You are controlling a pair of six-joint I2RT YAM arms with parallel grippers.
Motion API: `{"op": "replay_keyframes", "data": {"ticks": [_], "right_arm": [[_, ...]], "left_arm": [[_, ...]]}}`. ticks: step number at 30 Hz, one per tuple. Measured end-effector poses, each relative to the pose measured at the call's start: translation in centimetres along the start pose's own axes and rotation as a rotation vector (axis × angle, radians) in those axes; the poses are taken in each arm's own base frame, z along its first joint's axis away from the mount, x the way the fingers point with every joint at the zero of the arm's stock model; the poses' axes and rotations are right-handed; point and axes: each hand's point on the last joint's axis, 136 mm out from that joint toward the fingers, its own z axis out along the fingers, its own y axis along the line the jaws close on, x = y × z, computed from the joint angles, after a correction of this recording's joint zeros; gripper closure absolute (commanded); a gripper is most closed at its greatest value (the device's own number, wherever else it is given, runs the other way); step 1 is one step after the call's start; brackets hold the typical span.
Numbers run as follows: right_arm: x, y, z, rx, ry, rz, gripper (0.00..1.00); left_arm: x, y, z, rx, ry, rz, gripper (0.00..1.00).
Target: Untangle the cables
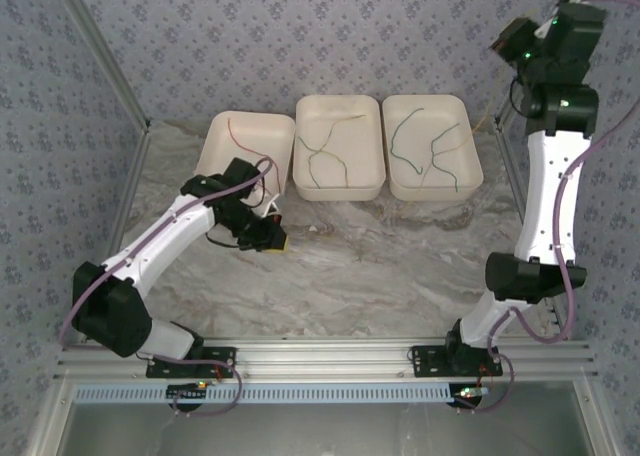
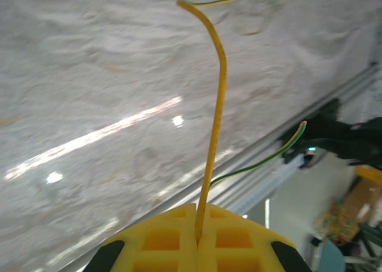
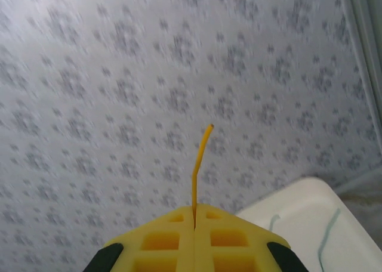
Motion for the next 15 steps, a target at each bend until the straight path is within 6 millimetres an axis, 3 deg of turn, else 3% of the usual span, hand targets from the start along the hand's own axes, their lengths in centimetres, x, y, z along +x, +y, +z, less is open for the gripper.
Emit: {"op": "replay_keyframes", "data": {"ticks": [5,10,15], "right_arm": [[-6.2,1.3,-1.6,-0.071,-0.161,0.089,1.00],[-8.7,1.1,-2.8,-0.107,-0.229,0.166,1.00],[-10.4,-0.5,-3.3,-0.092,-0.269,0.217,1.00]], "left_arm": [[0.6,4.5,1.9,-0.212,0.062,-0.041,1.00],[1.9,9.5,3.1,-0.462,0.143,-0.085,1.00],[2.9,13.8,2.4,-0.605,0.145,-0.219,1.00]]}}
